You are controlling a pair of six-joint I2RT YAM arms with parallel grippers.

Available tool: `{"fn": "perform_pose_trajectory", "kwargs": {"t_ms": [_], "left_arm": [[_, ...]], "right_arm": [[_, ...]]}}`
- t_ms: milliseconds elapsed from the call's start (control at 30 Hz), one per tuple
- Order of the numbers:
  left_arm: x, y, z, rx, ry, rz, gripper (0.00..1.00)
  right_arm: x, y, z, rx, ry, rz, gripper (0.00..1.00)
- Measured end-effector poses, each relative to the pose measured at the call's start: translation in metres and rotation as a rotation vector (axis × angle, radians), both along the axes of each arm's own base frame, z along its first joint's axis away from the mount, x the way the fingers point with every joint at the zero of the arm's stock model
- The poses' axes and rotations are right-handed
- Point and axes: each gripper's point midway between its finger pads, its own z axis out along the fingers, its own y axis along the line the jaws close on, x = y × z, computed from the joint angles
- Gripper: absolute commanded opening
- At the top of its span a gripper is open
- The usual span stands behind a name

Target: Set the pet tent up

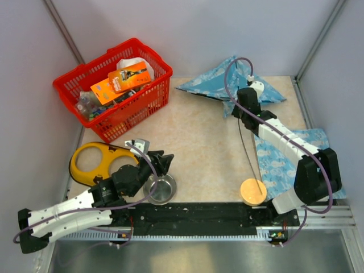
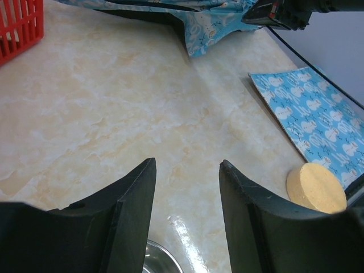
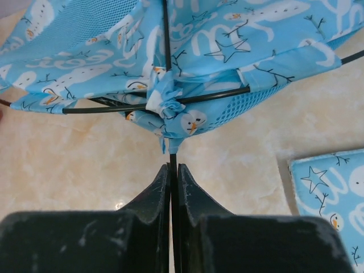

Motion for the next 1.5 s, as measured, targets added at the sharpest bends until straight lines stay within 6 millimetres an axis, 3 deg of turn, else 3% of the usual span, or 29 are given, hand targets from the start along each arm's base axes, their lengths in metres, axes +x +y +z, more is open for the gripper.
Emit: {"fn": "perform_pose_trajectory", "kwargs": {"t_ms": [200,500,633,800,1067,1333,1500], "left_arm": [[0.001,-0.001,0.002,-0.012,-0.004,0.000,0.54],[-0.003,-0.006,-0.001,-0.036,0.016,-0.024,0.53],[-0.004,-0.007,-0.002,-0.047,0.026,-0.025,0.54],[-0.004,-0.006,0.000,-0.055,0.020,-0.025,0.54],[-0.004,-0.005,0.003,-0.054,0.007,-0.027,0.54],[-0.005,-0.008,0.004,-0.055,0.005,-0.041,0.54],[-0.009,-0.030,-0.005,-0.043,0.031,-0.118,0.55]], "right_arm": [[0.009,0.008,-0.002,0.051,0.009,-0.061,0.00],[-0.003,0.028,-0.008,0.073,0.034,-0.036,0.00],[-0.022,0.031,0.006,0.100,0.033,0.005,0.00],[-0.061,0.024,0.020,0.120,0.056,0.065,0.00],[-0.093,0.023,0.002,0.031,0.187,0.202,0.00],[-0.068,0.050,-0.010,0.005,0.263,0.306,0.00],[-0.057,0.056,-0.017,-0.001,0.287,0.315,0.00]]}}
